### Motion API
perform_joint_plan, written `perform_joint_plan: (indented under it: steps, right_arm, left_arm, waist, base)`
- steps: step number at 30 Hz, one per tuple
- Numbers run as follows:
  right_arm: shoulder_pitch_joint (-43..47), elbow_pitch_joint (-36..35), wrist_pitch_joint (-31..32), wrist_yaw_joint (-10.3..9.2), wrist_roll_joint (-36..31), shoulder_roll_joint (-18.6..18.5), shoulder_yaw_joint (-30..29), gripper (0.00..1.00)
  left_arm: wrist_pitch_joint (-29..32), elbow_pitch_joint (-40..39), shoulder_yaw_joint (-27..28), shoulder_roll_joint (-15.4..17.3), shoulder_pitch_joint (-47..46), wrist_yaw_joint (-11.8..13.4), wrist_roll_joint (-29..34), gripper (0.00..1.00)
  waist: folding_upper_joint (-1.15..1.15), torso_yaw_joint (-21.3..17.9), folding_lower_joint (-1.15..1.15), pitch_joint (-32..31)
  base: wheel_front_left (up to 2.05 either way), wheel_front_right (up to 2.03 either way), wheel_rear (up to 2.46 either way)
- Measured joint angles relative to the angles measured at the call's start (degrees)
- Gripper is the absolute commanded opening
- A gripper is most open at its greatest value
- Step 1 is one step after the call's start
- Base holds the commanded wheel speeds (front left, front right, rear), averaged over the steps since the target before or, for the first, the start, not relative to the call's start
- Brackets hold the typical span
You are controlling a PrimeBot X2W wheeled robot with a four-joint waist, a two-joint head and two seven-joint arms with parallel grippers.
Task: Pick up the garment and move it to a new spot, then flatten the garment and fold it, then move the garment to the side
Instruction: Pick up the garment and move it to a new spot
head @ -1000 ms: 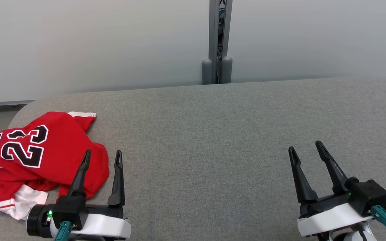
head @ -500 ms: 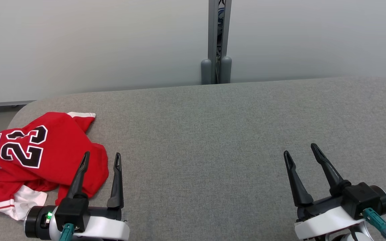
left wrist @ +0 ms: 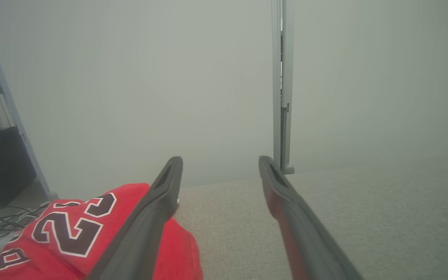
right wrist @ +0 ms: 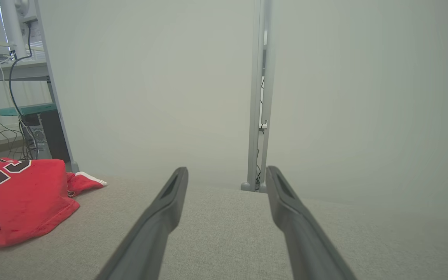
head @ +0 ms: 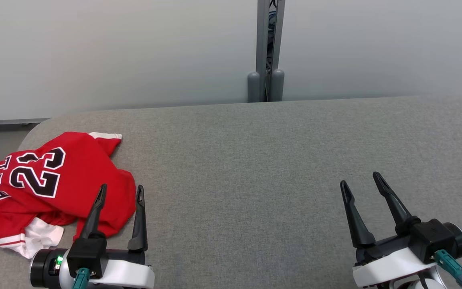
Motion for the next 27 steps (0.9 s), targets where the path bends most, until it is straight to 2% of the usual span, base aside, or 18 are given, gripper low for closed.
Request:
perform_joint_plan:
  steps: [8,27]
  right_arm:
    - [0.47,-0.56,-0.08,0.0,0.12,-0.02,0.08,1.0]
    - [2.01,-1.51,-0.08,0.04,1.7,-0.04,2.54,1.0]
  left_arm:
    - [0.0,-0.44,0.4,-0.03,0.01,0.32,-0.27,1.0]
    - [0.0,-1.82,1.79,-0.04,1.22,0.48,-1.32,1.0]
  waist:
    - [0.0,3.53,0.0,-0.08]
    - [0.0,15.46,0.0,-1.57]
  base:
    - [0.0,0.0,0.0]
    - [0.0,0.0,0.0]
